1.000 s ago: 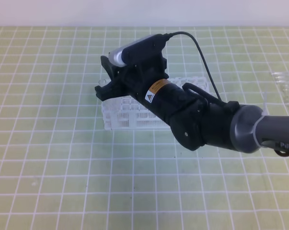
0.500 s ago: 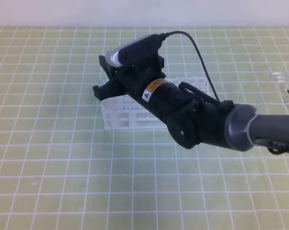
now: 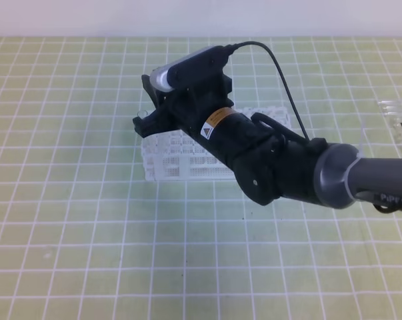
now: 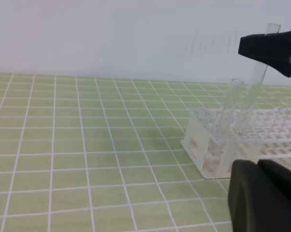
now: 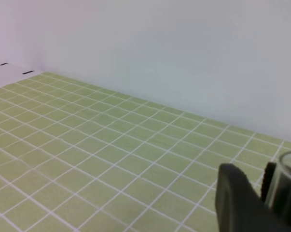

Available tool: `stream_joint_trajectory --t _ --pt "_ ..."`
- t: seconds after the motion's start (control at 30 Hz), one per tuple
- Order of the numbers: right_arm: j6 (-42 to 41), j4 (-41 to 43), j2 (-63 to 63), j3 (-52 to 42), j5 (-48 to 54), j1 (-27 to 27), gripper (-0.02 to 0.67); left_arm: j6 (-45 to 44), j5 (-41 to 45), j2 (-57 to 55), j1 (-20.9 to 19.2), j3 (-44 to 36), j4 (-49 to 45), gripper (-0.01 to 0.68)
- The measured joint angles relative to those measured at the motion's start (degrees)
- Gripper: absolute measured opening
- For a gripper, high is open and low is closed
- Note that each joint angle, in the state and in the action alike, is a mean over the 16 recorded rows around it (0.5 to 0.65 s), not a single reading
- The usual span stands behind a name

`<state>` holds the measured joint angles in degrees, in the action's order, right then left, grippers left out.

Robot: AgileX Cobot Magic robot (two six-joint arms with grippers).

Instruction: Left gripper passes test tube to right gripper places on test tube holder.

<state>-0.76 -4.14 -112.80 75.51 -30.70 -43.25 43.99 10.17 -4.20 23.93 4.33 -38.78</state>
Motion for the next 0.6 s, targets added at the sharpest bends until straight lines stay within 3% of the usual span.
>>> stream_joint_trajectory --t 0.6 --pt "-0.1 -0.1 -0.9 0.2 -0.8 0.0 0.084 0.0 0.0 -0.1 0.0 0.0 0.0 0.001"
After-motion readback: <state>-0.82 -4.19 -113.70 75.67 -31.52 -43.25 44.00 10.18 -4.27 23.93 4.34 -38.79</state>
